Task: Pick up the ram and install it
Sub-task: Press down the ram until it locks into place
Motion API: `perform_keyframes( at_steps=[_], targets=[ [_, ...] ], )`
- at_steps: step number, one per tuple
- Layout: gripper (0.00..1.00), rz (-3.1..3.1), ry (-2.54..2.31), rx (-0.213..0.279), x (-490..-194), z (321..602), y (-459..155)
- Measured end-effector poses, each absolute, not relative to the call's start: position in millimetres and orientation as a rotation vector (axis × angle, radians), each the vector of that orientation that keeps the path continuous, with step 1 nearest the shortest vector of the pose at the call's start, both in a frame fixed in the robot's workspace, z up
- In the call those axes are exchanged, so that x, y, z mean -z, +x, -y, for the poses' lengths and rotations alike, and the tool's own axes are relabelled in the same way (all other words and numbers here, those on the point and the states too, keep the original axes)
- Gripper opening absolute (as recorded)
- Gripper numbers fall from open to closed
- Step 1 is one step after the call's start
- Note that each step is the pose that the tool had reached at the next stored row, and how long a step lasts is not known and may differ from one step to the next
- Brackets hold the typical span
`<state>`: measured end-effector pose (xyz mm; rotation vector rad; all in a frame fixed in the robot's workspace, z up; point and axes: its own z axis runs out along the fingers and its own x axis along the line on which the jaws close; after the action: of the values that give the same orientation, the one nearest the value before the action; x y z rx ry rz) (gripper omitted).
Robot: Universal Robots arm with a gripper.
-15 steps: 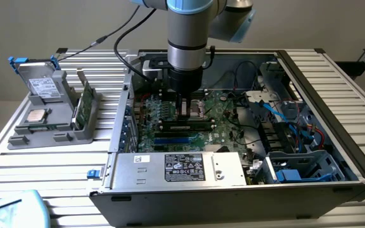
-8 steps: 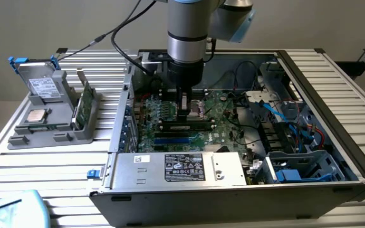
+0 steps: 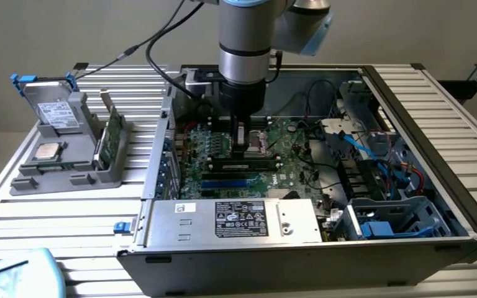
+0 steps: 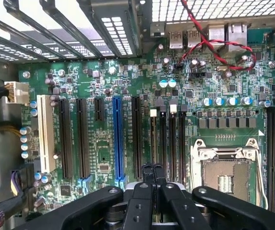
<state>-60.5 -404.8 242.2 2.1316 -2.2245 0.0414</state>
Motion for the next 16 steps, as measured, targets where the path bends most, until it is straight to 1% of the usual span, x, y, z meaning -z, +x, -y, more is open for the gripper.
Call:
perform_keyframes(
  at_steps=[16],
  targets=[
    [0.13,2.229,2.134,-0.039,-228.9,404.6,-61.0]
  ],
)
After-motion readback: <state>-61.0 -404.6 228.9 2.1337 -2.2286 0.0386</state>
